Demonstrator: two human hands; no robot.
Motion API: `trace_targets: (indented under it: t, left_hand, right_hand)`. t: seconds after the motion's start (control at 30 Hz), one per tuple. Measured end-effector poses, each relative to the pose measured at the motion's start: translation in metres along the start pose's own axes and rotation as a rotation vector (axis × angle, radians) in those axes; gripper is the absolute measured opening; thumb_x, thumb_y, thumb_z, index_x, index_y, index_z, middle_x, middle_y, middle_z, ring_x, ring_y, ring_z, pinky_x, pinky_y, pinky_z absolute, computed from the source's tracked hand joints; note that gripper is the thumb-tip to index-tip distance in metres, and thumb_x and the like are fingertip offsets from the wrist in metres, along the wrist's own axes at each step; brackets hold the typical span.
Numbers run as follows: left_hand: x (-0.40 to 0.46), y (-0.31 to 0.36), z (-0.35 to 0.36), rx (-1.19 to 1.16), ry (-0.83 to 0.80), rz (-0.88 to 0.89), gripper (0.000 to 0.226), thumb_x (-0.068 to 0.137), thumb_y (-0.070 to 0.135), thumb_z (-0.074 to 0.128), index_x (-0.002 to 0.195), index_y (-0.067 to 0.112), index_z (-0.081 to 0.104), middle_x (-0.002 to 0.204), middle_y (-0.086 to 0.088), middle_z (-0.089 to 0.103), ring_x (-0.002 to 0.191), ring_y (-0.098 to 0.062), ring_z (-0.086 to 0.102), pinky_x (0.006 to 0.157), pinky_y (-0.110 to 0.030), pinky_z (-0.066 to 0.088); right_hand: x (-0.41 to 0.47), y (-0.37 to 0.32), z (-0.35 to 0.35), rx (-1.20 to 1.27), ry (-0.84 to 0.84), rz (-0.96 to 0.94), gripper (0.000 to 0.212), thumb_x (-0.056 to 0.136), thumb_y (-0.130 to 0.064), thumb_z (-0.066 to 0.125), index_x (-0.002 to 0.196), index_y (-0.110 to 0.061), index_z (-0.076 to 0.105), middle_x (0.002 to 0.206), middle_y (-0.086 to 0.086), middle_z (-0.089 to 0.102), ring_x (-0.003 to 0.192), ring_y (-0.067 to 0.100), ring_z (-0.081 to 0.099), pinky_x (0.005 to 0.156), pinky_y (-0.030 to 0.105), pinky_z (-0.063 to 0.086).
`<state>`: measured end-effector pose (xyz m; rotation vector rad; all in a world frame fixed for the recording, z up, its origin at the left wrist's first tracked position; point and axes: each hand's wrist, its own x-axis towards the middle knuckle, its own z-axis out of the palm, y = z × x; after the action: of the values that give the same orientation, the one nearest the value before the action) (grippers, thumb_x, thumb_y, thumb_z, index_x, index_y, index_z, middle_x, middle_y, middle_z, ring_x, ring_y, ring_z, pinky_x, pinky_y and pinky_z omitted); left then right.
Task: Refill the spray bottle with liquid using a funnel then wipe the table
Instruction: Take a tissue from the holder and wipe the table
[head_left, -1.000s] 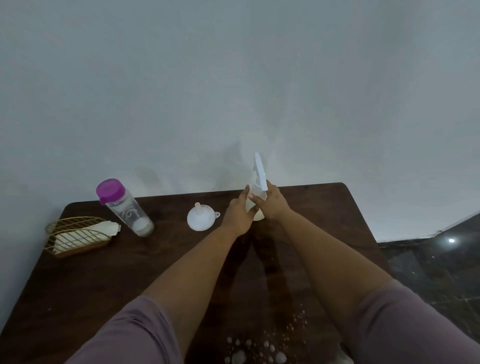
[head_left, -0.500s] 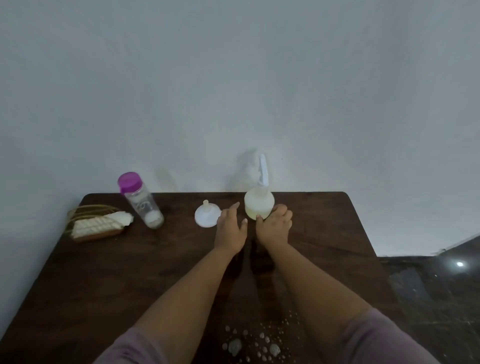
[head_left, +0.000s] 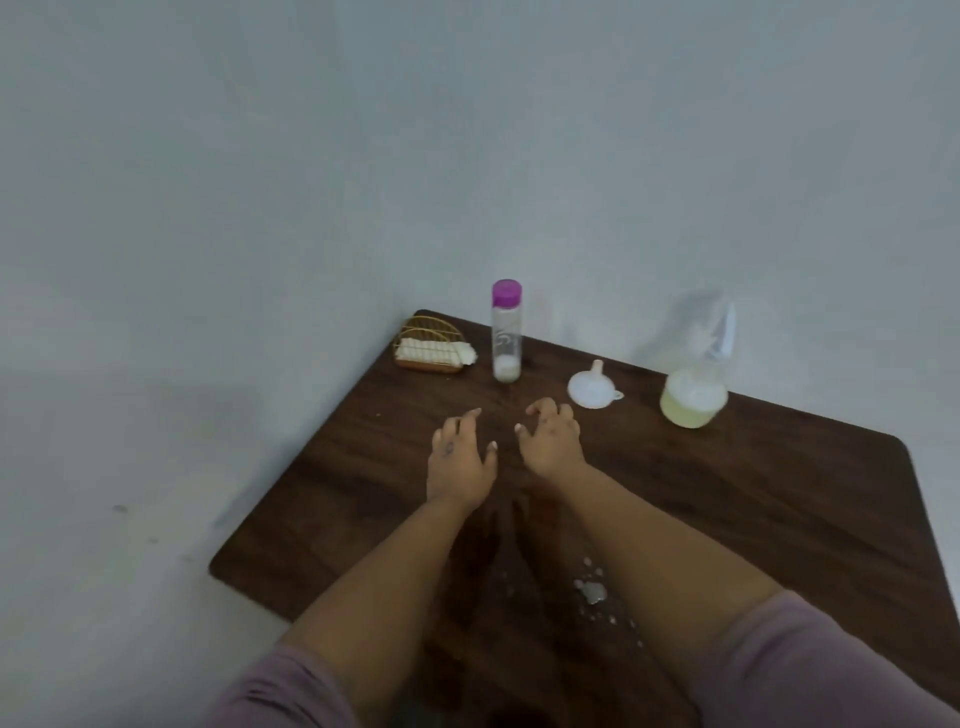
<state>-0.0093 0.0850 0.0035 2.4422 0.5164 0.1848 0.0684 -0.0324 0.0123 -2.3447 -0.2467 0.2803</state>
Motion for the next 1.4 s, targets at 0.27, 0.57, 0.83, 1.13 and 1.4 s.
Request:
trace_targets:
  t: [0.27,0.57,0.83,1.13,1.4]
  left_hand:
    - [0.046,-0.077,-0.05,0.223,-0.119,-0.128,0.071,0.093,0.039,0.06,0.151,0.021,0.025,0.152,-0.005,0.034,0.14,-0.024,0.031,0.109,-0.042,0.038]
    - [0.119,-0.128,-0.032,0.524,-0.824,-0.098,0.124,0.075,0.041,0.08,0.154,0.019,-0.012,0.162,0.001,-0.02,0.149,-0.031,-0.013,0.118,-0.05,0.023]
    - [0.154,-0.118,-0.027,0.539,-0.879,-0.157,0.126,0.075,0.042,0.079,0.153,0.013,-0.016,0.162,-0.005,-0.019,0.147,-0.045,-0.011,0.115,-0.056,0.023]
    - [0.163,-0.121,-0.018,0.496,-0.927,-0.195,0.126,0.077,0.042,0.078,0.151,0.014,-0.02,0.16,-0.004,-0.025,0.143,-0.049,-0.016,0.108,-0.061,0.036]
    - [0.165,-0.124,-0.013,0.537,-0.947,-0.163,0.124,0.079,0.046,0.074,0.15,0.01,-0.021,0.16,-0.008,-0.025,0.142,-0.053,-0.017,0.11,-0.061,0.033]
  right_hand:
    - [0.059,-0.052,0.045,0.028,-0.049,0.014,0.028,0.096,-0.009,0.046,0.121,-0.012,0.058,0.128,0.01,0.053,0.118,0.028,0.051,0.098,0.033,0.043]
    - [0.165,-0.077,0.086,0.139,0.095,0.132,0.028,0.099,-0.012,0.045,0.122,-0.011,0.06,0.113,0.011,0.066,0.096,0.025,0.065,0.083,0.029,0.052]
    - [0.214,-0.071,0.125,0.012,0.039,0.219,0.033,0.091,-0.001,0.055,0.119,-0.015,0.064,0.127,0.01,0.06,0.109,0.024,0.059,0.097,0.032,0.049]
    - [0.217,-0.055,0.132,-0.266,-0.033,0.099,0.038,0.09,0.001,0.053,0.125,-0.013,0.059,0.125,0.01,0.057,0.11,0.027,0.057,0.099,0.036,0.046]
    - [0.22,-0.064,0.127,-0.285,0.044,0.051,0.02,0.095,-0.014,0.05,0.107,-0.006,0.063,0.108,0.01,0.061,0.091,0.02,0.058,0.083,0.033,0.052]
